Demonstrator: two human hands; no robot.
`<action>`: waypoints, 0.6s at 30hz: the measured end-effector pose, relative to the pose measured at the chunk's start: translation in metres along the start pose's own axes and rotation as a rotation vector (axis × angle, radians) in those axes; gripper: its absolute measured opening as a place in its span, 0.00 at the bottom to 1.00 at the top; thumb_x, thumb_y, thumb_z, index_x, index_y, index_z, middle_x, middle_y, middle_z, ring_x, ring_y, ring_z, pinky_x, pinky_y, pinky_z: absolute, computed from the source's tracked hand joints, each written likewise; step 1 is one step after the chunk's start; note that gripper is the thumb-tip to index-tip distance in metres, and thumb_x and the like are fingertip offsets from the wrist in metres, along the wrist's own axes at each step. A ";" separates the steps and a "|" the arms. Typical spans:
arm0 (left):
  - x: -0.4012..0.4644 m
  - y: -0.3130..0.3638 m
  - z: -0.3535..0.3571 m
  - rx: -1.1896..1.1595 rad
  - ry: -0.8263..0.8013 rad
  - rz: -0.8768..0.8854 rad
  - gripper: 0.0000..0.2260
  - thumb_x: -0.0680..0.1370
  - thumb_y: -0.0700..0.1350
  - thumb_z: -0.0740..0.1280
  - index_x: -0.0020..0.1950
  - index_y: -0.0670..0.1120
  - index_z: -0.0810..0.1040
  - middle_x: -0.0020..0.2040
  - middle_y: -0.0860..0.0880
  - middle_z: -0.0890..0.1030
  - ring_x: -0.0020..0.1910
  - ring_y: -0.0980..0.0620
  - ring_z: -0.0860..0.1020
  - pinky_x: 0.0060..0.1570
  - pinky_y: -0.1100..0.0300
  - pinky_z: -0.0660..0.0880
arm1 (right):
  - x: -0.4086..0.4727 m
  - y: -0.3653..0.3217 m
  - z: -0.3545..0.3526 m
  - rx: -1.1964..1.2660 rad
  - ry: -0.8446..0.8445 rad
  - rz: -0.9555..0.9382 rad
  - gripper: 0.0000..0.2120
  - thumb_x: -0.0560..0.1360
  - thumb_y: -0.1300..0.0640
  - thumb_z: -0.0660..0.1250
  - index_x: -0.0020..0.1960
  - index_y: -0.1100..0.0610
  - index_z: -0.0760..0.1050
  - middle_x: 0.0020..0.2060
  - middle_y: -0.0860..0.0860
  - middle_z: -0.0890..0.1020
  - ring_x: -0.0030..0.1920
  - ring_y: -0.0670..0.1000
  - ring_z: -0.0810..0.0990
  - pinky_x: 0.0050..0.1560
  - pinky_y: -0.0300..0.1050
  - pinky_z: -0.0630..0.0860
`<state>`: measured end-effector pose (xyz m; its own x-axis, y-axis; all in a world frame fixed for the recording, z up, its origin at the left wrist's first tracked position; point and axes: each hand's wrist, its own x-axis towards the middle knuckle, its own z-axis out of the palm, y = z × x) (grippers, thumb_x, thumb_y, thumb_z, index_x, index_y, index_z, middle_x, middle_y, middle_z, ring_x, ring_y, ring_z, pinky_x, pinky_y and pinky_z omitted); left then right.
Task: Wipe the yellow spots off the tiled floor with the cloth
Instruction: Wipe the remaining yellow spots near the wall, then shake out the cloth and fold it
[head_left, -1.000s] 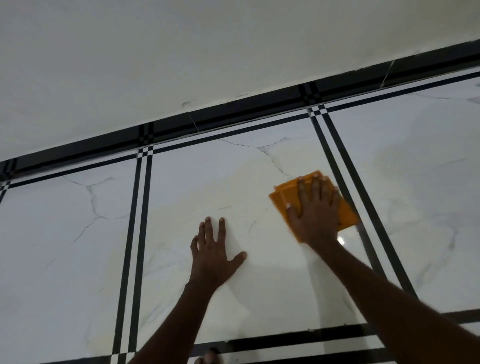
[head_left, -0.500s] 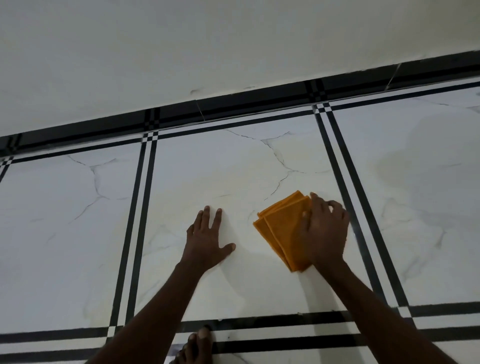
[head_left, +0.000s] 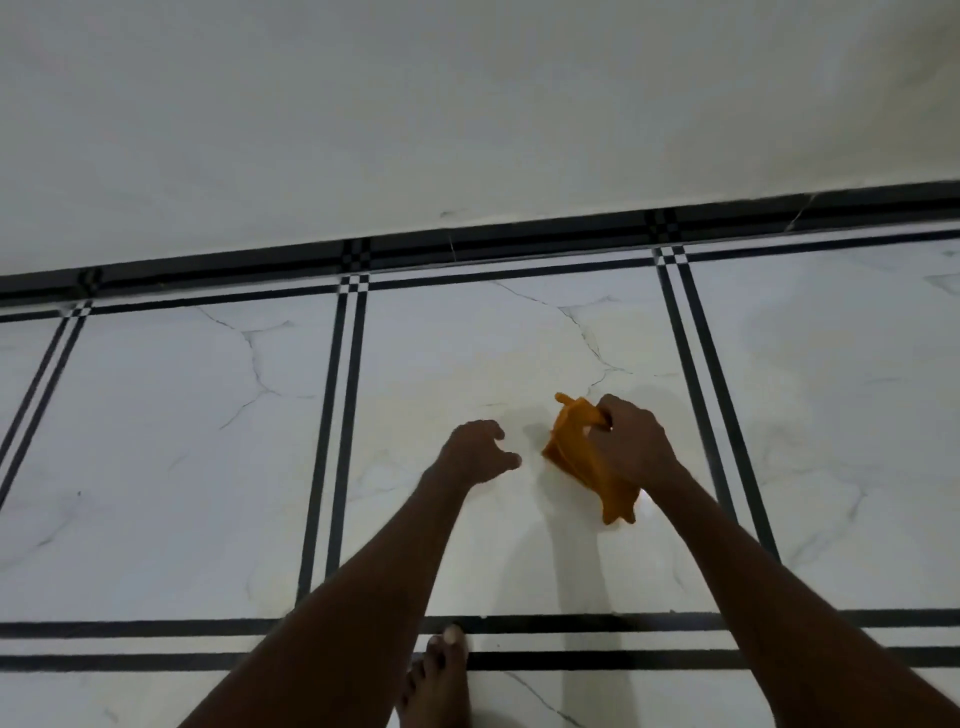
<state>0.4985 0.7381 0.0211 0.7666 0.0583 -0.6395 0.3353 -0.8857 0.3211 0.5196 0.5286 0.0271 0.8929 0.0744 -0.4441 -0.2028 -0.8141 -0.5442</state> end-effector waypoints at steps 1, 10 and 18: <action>-0.010 0.010 -0.022 -0.121 -0.079 -0.019 0.23 0.78 0.54 0.69 0.69 0.44 0.76 0.69 0.44 0.76 0.69 0.46 0.73 0.67 0.55 0.68 | -0.007 -0.025 -0.017 0.029 -0.044 -0.036 0.05 0.80 0.55 0.65 0.52 0.57 0.73 0.44 0.52 0.78 0.49 0.55 0.80 0.49 0.45 0.71; -0.166 0.044 -0.238 -1.526 -0.316 -0.036 0.28 0.79 0.65 0.60 0.71 0.47 0.73 0.66 0.41 0.80 0.65 0.39 0.78 0.67 0.40 0.73 | -0.119 -0.275 -0.221 0.552 -0.083 -0.199 0.15 0.82 0.48 0.63 0.67 0.50 0.73 0.59 0.48 0.80 0.57 0.54 0.79 0.56 0.55 0.77; -0.354 0.081 -0.456 -1.539 0.098 0.165 0.28 0.74 0.53 0.74 0.72 0.48 0.72 0.66 0.44 0.80 0.64 0.39 0.79 0.62 0.37 0.76 | -0.190 -0.445 -0.369 0.451 0.026 -0.180 0.15 0.82 0.51 0.64 0.65 0.56 0.76 0.58 0.54 0.80 0.58 0.57 0.78 0.56 0.55 0.76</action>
<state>0.5044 0.8558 0.5918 0.8614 0.0945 -0.4991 0.4190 0.4230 0.8034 0.5882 0.6646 0.6167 0.9383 0.1724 -0.2997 -0.1928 -0.4586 -0.8675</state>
